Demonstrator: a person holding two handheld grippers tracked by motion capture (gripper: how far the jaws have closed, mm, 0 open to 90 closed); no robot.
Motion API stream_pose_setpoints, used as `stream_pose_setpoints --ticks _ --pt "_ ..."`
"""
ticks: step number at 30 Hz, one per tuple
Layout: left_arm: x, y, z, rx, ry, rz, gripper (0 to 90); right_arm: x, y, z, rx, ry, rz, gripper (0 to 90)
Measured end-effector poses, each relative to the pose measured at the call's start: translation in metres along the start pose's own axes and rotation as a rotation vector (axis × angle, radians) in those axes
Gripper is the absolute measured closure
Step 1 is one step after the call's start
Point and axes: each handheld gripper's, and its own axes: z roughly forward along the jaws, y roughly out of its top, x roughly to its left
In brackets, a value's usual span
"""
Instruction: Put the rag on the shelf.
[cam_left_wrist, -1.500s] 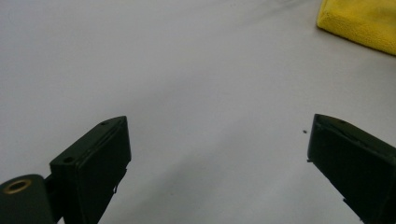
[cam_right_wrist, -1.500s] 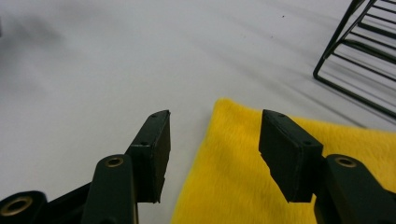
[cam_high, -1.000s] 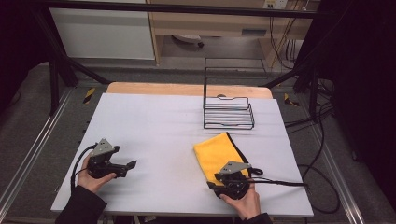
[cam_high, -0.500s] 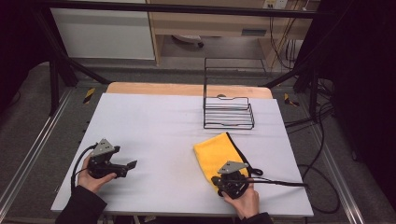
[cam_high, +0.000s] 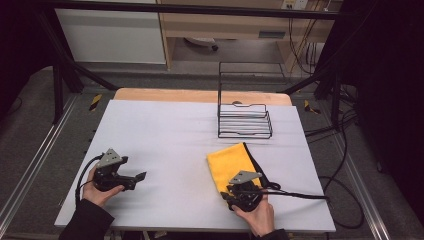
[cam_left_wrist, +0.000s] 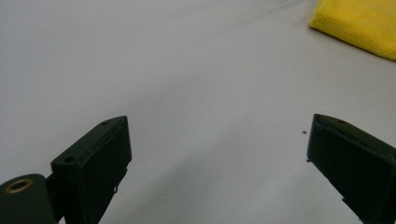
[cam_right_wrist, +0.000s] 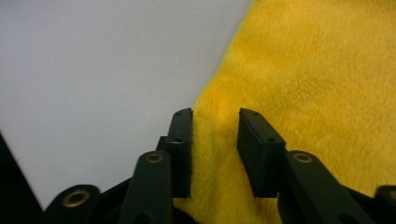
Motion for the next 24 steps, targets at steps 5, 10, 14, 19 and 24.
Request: stream_pose_setpoints --ticks 5,10,14,19,24 --pt "-0.002 0.0 0.002 0.01 -0.002 0.007 6.7 0.002 -0.017 -0.004 -0.018 -0.002 0.009 40.3" --pt "-0.002 0.0 0.001 0.01 -0.003 0.009 6.7 0.006 -0.022 -0.001 -0.023 -0.077 -0.043 60.3" --pt "-0.002 0.0 0.001 0.009 -0.002 0.006 6.8 0.004 -0.02 -0.002 -0.004 -0.112 -0.057 77.5" --pt "-0.002 0.001 0.0 0.002 -0.002 0.002 6.8 0.0 -0.014 -0.004 0.016 -0.088 -0.022 83.6" --pt "0.0 0.0 0.001 0.01 0.002 0.004 6.9 -0.001 -0.008 -0.01 -0.005 -0.039 0.024 84.4"
